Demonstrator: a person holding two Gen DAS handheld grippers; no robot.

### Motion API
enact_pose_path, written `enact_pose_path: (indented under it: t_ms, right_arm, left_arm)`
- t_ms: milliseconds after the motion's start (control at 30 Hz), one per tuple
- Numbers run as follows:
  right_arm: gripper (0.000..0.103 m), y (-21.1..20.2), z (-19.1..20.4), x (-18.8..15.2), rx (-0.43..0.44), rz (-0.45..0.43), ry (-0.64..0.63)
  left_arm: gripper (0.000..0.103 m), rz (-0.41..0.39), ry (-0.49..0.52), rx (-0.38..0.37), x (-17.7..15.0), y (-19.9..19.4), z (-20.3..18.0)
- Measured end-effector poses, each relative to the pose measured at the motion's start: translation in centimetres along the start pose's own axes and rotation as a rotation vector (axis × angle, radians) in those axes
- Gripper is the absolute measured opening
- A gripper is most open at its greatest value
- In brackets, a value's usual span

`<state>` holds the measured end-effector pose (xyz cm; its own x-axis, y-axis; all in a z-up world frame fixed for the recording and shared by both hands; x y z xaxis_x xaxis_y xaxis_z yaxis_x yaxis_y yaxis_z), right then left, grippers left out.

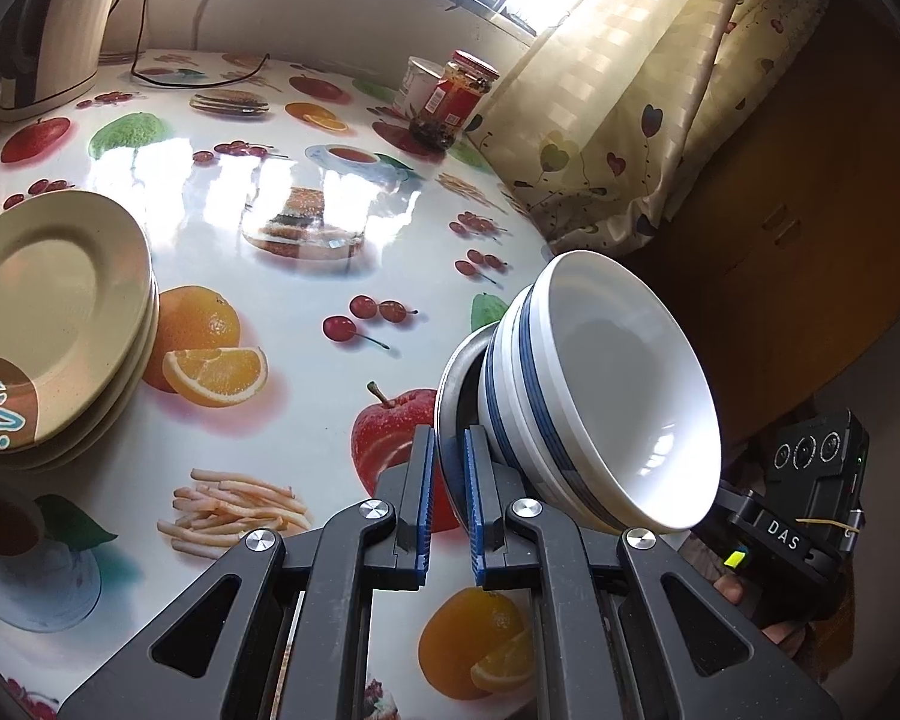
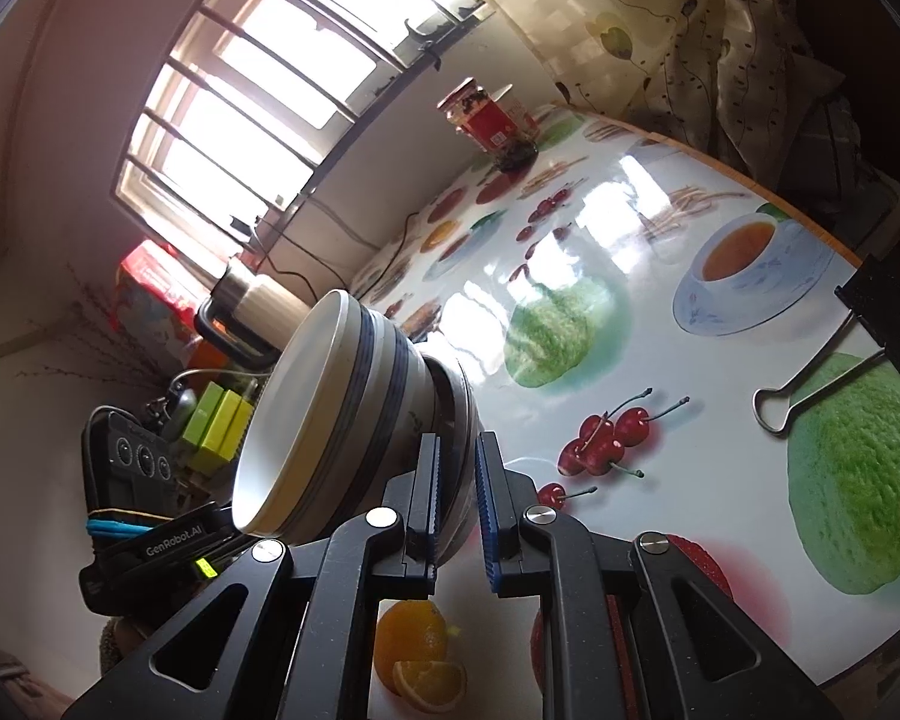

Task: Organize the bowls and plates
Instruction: 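Carry the blue-striped bowl stack with both tools toward the cream plate stack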

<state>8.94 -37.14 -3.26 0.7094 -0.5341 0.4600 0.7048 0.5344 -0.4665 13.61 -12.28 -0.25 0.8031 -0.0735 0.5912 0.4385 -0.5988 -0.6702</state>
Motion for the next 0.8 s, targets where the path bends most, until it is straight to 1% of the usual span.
enact_pose_path:
  t_ms: [333, 633, 800]
  right_arm:
    - [0.013, 1.2, 2.6, 0.4, 0.020, 0.014, -0.033]
    - [0.013, 2.9, 5.0, 0.7, 0.041, 0.038, -0.061]
    - [0.013, 4.1, 6.3, 0.8, 0.053, 0.052, -0.077]
  left_arm:
    - [0.008, -0.023, -0.010, 0.035, 1.2, -1.9, 1.3]
    - [0.008, -0.052, -0.031, 0.061, 2.0, -3.8, 2.9]
    - [0.008, -0.063, -0.045, 0.087, 2.3, -4.8, 4.0]
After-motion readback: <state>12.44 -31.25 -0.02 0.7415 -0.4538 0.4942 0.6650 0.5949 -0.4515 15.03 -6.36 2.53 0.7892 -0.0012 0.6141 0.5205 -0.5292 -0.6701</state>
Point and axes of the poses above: each gripper's, at about its wrist camera, not at the fingertips, and y roughly the way its jaws point, z to its left, x to its top, the point moved 3 cm from there along y, roughly the way its jaws point, and after that the axes turned 7 degrees about y, right-handed, at the moved point
